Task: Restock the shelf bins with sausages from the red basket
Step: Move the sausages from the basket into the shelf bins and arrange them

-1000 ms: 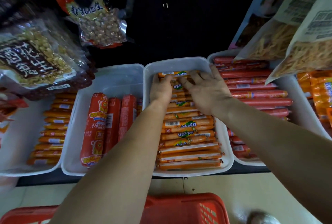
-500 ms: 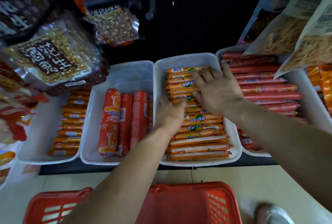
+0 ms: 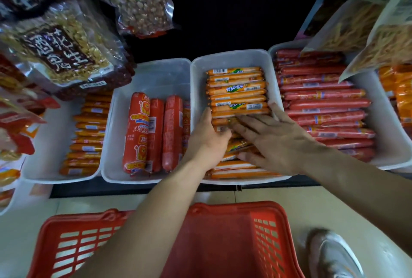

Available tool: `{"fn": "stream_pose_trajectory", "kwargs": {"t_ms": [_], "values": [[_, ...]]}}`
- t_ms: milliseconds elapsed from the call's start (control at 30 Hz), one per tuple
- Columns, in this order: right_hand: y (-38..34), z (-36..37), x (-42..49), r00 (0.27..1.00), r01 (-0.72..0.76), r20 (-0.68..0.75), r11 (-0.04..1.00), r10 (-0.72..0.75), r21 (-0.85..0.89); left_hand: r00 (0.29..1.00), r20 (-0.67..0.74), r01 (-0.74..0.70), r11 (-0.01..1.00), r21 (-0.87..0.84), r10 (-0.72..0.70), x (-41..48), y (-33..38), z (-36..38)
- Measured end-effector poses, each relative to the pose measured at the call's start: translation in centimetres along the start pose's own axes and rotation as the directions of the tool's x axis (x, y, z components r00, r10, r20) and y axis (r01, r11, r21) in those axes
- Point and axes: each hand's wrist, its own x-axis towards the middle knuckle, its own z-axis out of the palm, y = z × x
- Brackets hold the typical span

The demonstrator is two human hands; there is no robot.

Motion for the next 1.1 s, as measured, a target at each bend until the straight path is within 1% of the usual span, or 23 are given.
{"fn": "stream_pose_trajectory", "kwargs": {"t_ms": [67, 133, 167, 200, 267, 333, 400, 467, 533, 600, 633, 700, 833, 900, 967, 1100], "values": [[-1.0, 0.1, 0.3, 0.997, 0.056, 0.048, 0.998, -0.057, 0.018, 0.998, -0.039, -0.051, 0.995, -0.08, 0.048, -0.4, 0.5, -1.1], [-1.6, 0.0, 0.7, 0.987, 0.08, 0.136, 0.997, -0.081, 0.016, 0.996, -0.075, -0.058, 0.983, -0.172, 0.045, -0.6, 0.4, -2.3], [-1.7, -0.1, 0.9, 0.984, 0.08, 0.159, 0.997, -0.081, 0.012, 0.995, -0.097, -0.054, 0.981, -0.188, 0.037, -0.8, 0.3, -2.8], [-1.6, -0.3, 1.1, 0.984, 0.081, 0.16, 0.997, -0.082, 0.009, 0.993, -0.119, -0.049, 0.979, -0.198, 0.025, -0.9, 0.0, -3.2], [-1.0, -0.5, 1.4, 0.988, 0.104, 0.116, 0.995, -0.101, -0.014, 0.987, -0.161, -0.042, 0.972, -0.229, 0.004, -1.0, -0.7, -3.7], [-0.1, -0.8, 2.0, 0.989, 0.13, 0.079, 0.988, -0.123, -0.079, 0.981, -0.193, -0.041, 0.967, -0.25, -0.008, -1.3, -1.3, -4.0], [0.6, -1.0, 2.6, 0.992, 0.117, 0.065, 0.987, -0.111, -0.107, 0.975, -0.22, -0.045, 0.964, -0.262, -0.015, -1.4, -1.7, -4.1], [0.5, -1.3, 2.8, 0.997, 0.082, 0.013, 0.996, -0.082, -0.034, 0.972, -0.233, -0.052, 0.959, -0.277, -0.015, -1.6, -1.9, -4.2], [-0.7, -1.0, 2.7, 0.991, 0.132, -0.018, 0.991, -0.132, 0.027, 0.97, -0.243, -0.061, 0.961, -0.27, -0.007, -1.9, -2.2, -4.1], [-1.5, -0.4, 2.6, 0.98, 0.194, 0.045, 0.981, -0.194, 0.025, 0.968, -0.252, -0.07, 0.961, -0.266, 0.001, -2.0, -2.5, -4.1], [-1.3, -0.3, 2.7, 0.978, 0.194, 0.078, 0.981, -0.194, 0.004, 0.967, -0.255, -0.072, 0.961, -0.266, 0.002, -2.0, -2.7, -4.0], [0.2, -0.5, 3.6, 0.986, 0.16, 0.066, 0.985, -0.156, -0.061, 0.967, -0.254, -0.066, 0.961, -0.27, -0.005, -2.0, -3.0, -4.0], [3.4, -2.0, 4.7, 1.0, 0.0, -0.02, 0.992, -0.002, -0.124, 0.974, -0.226, -0.041, 0.965, -0.26, -0.019, -2.8, -2.7, -3.6], [3.9, -2.1, 4.2, 0.999, -0.017, -0.034, 0.996, 0.014, -0.083, 0.985, -0.171, -0.019, 0.969, -0.247, -0.024, -3.4, -2.2, -2.9], [3.6, -1.8, 3.3, 1.0, -0.03, -0.009, 0.998, 0.03, -0.056, 0.992, -0.118, 0.005, 0.971, -0.239, -0.034, -3.2, -1.6, -1.8], [3.5, -1.3, 3.1, 0.997, -0.073, -0.005, 0.995, 0.073, -0.063, 0.991, -0.092, 0.081, 0.978, -0.192, -0.1, -0.9, 0.3, 0.7]]}}
